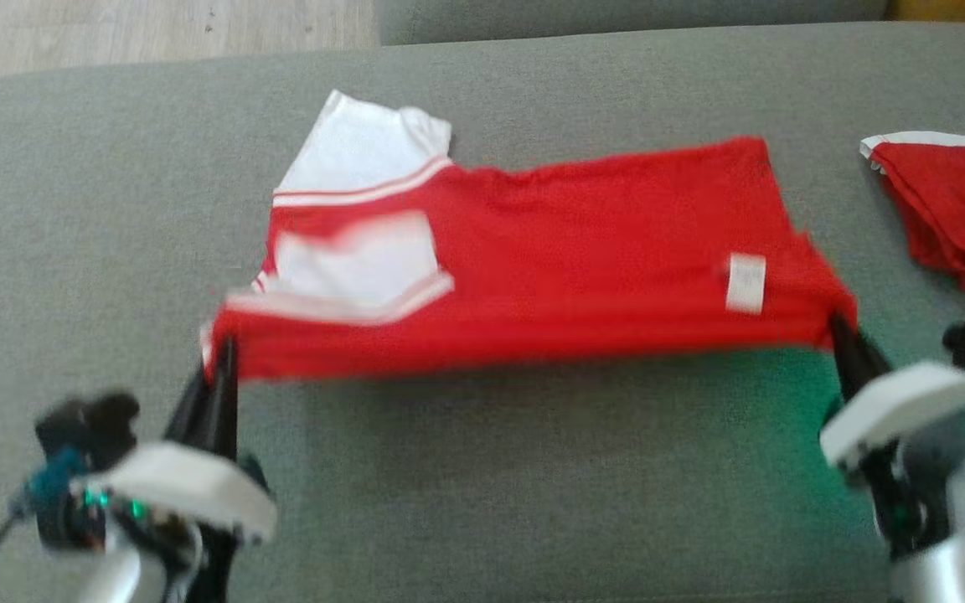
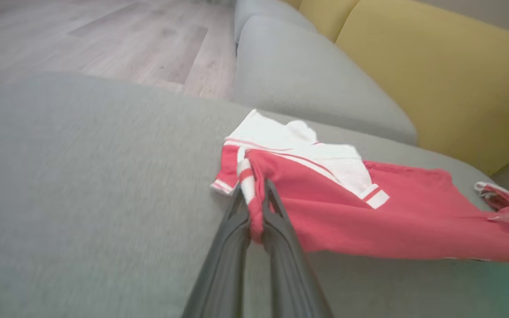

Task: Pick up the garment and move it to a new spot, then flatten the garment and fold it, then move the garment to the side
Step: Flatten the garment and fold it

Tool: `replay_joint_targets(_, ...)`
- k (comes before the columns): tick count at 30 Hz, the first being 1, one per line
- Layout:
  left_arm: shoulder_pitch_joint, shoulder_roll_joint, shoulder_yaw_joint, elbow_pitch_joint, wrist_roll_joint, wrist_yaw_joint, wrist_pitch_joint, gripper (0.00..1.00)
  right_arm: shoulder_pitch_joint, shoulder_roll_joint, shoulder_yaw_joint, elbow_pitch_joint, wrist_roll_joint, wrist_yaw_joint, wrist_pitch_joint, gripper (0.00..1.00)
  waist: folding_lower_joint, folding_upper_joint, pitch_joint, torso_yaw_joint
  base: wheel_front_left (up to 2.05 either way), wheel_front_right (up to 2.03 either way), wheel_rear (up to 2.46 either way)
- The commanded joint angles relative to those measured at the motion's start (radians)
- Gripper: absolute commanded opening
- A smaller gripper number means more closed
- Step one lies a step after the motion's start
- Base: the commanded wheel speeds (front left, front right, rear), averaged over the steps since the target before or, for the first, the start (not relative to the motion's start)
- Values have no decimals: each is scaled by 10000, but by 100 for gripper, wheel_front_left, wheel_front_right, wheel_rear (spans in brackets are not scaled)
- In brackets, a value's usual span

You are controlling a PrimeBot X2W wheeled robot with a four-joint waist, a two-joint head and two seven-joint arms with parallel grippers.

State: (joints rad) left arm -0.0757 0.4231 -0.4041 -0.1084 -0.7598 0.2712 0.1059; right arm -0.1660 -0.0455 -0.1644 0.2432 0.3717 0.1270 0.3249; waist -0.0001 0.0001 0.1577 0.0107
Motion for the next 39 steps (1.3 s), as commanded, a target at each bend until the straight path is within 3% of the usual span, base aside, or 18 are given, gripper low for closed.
replay_joint_targets(1,-32,306,452,-448,-11,163,-46,0,116,-47,164,-532,91,37,75,0,1,-1,-13,3,0,0,0)
replay_joint_targets(6,1215,59,372,-606,-239,418,-320,0,1292,-47,145,-1038,284,37,172,0,1,-1,-69,-3,0,0,0)
replay_joint_targets(10,1697,-167,279,-247,-393,335,-597,0,1795,-47,183,-1021,345,37,45,0,1,-1,-112,17,0,0,0)
replay_joint_targets(11,1731,-194,261,-121,-384,310,-666,0,1875,-47,189,-990,317,37,-2,15,1,-1,-128,19,0,0,0)
replay_joint_targets(12,1742,-206,241,13,-363,287,-720,15,1941,-47,204,-962,279,37,-44,43,1,-1,-144,19,0,0,0)
replay_joint_targets(13,1735,-216,226,136,-358,240,-769,42,1998,-47,232,-951,254,37,-79,92,1,-1,-159,19,0,0,0)
replay_joint_targets(14,1711,-213,210,238,-345,190,-806,85,2052,-47,259,-954,247,37,-111,100,1,-1,-173,14,0,0,0)
replay_joint_targets(15,1658,-189,203,320,-318,132,-847,100,2108,-47,277,-970,255,37,-139,100,1,-1,-184,6,0,0,0)
replay_joint_targets(21,1127,111,269,257,-49,37,-856,100,2304,-47,134,-1279,63,37,-287,100,1,-1,-175,-68,0,0,0)
replay_joint_targets(28,-1287,1231,497,-417,753,-312,-135,100,1690,-47,360,-2373,-317,37,-439,100,1,-1,256,-368,0,0,0)
replay_joint_targets(32,-3456,1870,519,-312,1098,-809,779,100,870,-47,822,-2890,-504,37,-318,100,1,-1,740,-691,0,0,0)
replay_joint_targets(39,-6452,2716,-154,1490,1428,-2063,3024,100,-852,-47,1856,-3271,-755,37,-62,100,1,-1,1859,-1629,0,0,0)
